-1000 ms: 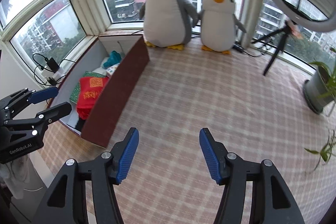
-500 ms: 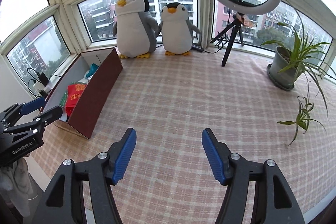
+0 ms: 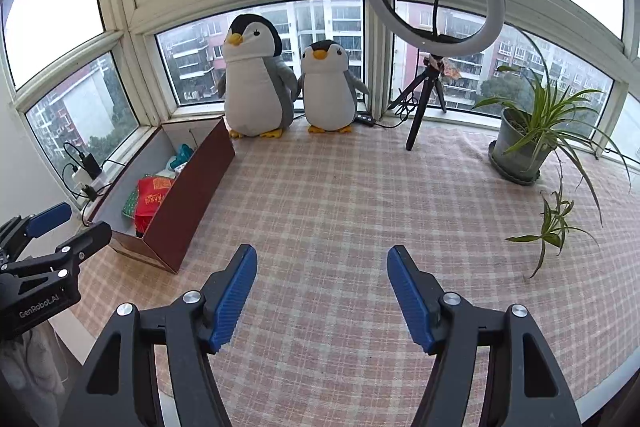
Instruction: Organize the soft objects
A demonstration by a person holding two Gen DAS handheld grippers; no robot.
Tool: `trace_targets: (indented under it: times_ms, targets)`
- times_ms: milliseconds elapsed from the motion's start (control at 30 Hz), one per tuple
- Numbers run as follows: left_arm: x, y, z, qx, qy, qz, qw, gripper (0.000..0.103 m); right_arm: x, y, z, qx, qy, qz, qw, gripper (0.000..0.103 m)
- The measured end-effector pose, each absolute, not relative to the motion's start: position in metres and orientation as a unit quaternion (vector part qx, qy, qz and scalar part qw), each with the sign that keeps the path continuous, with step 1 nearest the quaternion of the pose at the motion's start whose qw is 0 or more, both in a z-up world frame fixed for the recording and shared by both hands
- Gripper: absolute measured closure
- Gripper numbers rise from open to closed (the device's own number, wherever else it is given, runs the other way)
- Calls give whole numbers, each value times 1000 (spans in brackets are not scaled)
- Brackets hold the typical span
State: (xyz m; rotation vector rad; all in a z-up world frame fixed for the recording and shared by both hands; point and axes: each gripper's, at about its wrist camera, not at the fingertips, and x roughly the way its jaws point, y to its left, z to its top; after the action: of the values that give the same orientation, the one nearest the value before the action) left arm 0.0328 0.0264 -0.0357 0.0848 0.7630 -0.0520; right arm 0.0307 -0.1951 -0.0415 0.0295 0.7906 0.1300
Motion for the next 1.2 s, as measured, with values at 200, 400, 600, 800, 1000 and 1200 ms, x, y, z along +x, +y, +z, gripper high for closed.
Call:
trace_targets:
  times_ms: [200, 400, 600, 800, 1000, 1200]
  targets:
    - [30, 22, -27, 34, 360, -29, 932, 23, 22, -193, -32, 4, 368, 58, 928, 39]
    - [27, 27, -24, 29, 354, -17, 935, 23, 18, -188, -31, -1, 366, 65, 928, 35]
    - [23, 39, -23, 23, 350, 13, 936, 23, 20, -180, -32, -9, 370, 81, 926, 35]
    - [19, 51, -23, 15, 353, 28, 935, 23, 23, -168, -34, -17, 371, 98, 923, 35]
    - [14, 55, -23, 13, 355, 34, 934, 23, 21, -160, -34, -23, 370, 109, 922, 35]
    - [12, 55, -23, 13, 356, 35, 934, 23, 18, -157, -35, -26, 372, 110, 921, 35]
